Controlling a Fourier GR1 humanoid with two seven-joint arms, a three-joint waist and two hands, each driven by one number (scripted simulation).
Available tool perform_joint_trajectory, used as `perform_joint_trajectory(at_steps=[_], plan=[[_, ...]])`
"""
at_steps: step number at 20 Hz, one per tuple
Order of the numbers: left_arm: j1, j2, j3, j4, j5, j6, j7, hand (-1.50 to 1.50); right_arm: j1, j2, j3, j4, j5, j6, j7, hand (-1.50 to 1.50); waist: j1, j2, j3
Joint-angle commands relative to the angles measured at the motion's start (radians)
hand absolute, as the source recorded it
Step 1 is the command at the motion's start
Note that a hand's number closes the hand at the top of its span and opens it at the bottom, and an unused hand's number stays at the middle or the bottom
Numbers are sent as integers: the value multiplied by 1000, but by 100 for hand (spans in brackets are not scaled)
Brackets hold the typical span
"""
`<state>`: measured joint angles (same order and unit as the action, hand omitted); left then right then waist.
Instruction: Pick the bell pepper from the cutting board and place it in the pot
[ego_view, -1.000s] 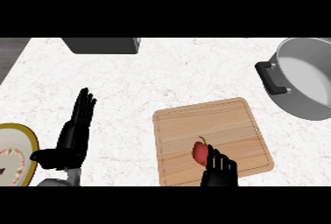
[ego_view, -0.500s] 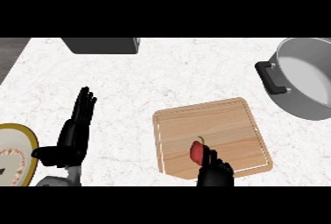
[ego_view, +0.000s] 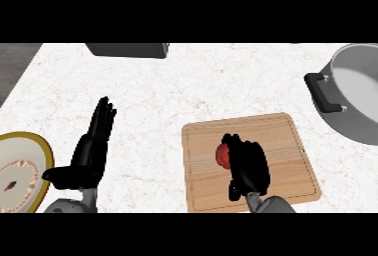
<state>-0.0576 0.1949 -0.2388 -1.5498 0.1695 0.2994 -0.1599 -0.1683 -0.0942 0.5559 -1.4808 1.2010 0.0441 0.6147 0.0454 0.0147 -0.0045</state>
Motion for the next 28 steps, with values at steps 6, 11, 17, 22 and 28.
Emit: perform_joint_trajectory(at_steps=[6, 11, 17, 22, 28], plan=[[-2, 37, 58, -35, 25, -16, 55, 0, -410, -15, -262, 137, -98, -89, -185, 150, -26, -12, 5], [34, 38, 85, -35, 38, -43, 17, 0, -403, 48, -201, 109, 66, -198, -81, 150, -38, -16, 4], [56, -27, 37, -7, -26, -15, -18, 0, -407, -24, -307, -30, 95, -70, 8, 150, -47, -17, 4], [55, -20, 41, -97, -48, 12, 90, 0, -413, -62, -408, 49, 99, -115, -9, 150, -41, -15, 5], [57, -27, 94, 16, -19, -51, -35, 0, -435, -218, -594, 90, -10, -114, -126, 150, -44, -14, 4]])
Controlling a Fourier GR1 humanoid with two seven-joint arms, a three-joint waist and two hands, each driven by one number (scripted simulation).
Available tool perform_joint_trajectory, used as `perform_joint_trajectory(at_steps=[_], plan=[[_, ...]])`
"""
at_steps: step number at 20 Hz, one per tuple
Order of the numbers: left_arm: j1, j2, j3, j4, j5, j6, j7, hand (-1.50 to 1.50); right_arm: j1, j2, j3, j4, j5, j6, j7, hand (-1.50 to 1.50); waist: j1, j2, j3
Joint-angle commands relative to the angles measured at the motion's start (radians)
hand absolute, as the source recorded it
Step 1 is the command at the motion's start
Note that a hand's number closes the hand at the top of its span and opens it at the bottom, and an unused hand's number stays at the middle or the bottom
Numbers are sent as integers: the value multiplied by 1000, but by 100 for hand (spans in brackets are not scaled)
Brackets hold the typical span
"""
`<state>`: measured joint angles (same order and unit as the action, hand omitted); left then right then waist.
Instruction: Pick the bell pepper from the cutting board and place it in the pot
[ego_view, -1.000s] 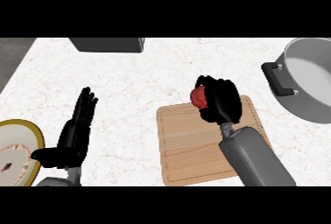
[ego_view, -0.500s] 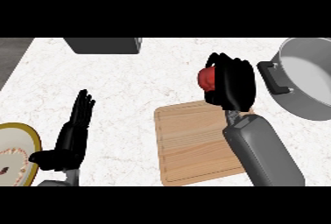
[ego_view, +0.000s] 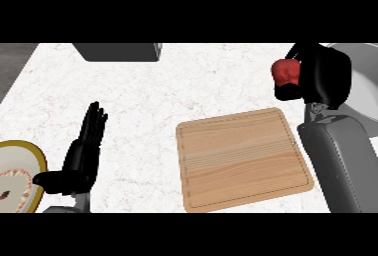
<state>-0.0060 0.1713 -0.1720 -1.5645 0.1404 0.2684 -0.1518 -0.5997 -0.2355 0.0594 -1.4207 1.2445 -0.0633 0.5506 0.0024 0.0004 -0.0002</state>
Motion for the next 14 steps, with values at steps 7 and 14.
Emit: perform_joint_trajectory(at_steps=[7, 14], plan=[[-21, -20, 10, -13, -27, -10, 33, 0, -9, -195, -227, 217, -123, -61, -211, 150, 3, 1, 1], [-55, -71, -2, 79, -52, -17, -16, 0, -123, -259, -326, 567, -204, -174, -404, 150, 11, 5, 1]])
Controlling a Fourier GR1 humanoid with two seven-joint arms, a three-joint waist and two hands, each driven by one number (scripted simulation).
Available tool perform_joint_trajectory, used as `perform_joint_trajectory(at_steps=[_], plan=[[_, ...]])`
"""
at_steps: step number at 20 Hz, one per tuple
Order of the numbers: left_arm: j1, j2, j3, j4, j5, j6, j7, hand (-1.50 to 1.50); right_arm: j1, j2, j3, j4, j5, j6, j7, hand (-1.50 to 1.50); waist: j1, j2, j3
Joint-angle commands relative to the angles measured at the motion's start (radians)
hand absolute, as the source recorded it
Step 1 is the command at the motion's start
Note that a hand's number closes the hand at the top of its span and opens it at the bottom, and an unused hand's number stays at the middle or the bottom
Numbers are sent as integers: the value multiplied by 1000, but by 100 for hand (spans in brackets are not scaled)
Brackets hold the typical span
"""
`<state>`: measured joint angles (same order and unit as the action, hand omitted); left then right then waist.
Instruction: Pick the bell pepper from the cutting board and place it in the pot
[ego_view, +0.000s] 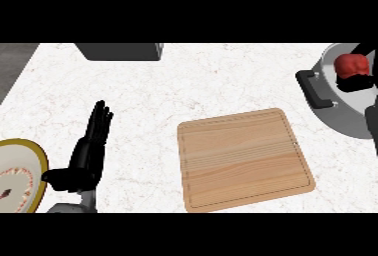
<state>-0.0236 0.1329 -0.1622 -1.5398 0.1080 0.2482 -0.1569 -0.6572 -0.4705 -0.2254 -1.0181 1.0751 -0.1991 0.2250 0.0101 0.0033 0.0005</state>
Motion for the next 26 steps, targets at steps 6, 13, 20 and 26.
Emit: perform_joint_trajectory(at_steps=[6, 13, 20, 26], plan=[[2, -11, -18, -38, -20, -12, 28, 0, -69, -69, -82, 429, -62, -64, -223, 150, 22, 7, 1], [-2, -32, -32, -45, -35, -4, 26, 0, -114, -129, -141, 687, -55, -72, -185, 150, 36, 17, 3], [-29, 16, 33, -57, 6, -39, 71, 0, -118, -149, -225, 769, -157, -13, -356, -150, 34, 16, 5], [25, -11, 10, -39, -24, -17, 8, 0, -147, -139, -465, 688, -425, -38, -564, -150, 11, 10, 8]])
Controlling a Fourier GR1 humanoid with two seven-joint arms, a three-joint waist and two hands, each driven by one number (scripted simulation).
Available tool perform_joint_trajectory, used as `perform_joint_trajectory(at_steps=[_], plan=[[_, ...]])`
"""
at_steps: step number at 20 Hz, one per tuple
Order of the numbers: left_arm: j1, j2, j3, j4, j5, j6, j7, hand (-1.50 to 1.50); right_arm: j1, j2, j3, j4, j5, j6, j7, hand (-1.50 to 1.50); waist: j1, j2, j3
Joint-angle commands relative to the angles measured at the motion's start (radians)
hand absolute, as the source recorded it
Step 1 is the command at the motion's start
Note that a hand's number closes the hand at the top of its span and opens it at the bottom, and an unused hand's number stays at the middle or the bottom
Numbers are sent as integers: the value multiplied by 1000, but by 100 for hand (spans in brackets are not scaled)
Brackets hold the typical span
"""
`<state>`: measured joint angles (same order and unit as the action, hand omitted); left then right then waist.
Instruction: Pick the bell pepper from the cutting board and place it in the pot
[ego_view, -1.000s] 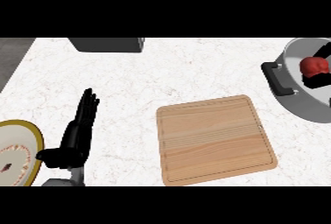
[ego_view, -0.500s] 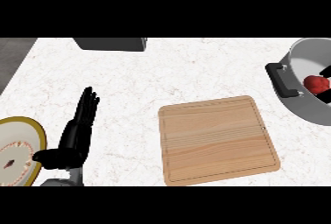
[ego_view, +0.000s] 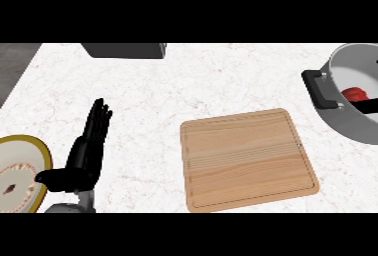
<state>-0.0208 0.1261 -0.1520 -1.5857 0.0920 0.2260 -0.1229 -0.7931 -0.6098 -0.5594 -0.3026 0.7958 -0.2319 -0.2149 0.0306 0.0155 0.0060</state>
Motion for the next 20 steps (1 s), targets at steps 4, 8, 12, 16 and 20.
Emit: perform_joint_trajectory(at_steps=[4, 8, 12, 16, 20], plan=[[9, -15, -1, 20, -4, -3, -36, 0, -22, 4, -224, -14, -255, 25, -179, -150, -6, -3, -2], [65, 7, 23, 10, 12, -25, -68, 0, 37, -85, -303, 27, -338, 98, -223, -150, -1, -2, -3], [-11, -8, -3, -22, -10, -2, 21, 0, 67, -173, -341, 62, -370, 134, -262, -150, 7, 5, 0], [21, -20, -2, 10, -14, -12, -51, 0, 133, -179, -387, 68, -427, 161, -374, -150, 5, 3, 0], [-38, -23, 12, 46, -6, -17, -21, 0, 146, -195, -379, 87, -427, 186, -411, -150, 7, 6, 1]])
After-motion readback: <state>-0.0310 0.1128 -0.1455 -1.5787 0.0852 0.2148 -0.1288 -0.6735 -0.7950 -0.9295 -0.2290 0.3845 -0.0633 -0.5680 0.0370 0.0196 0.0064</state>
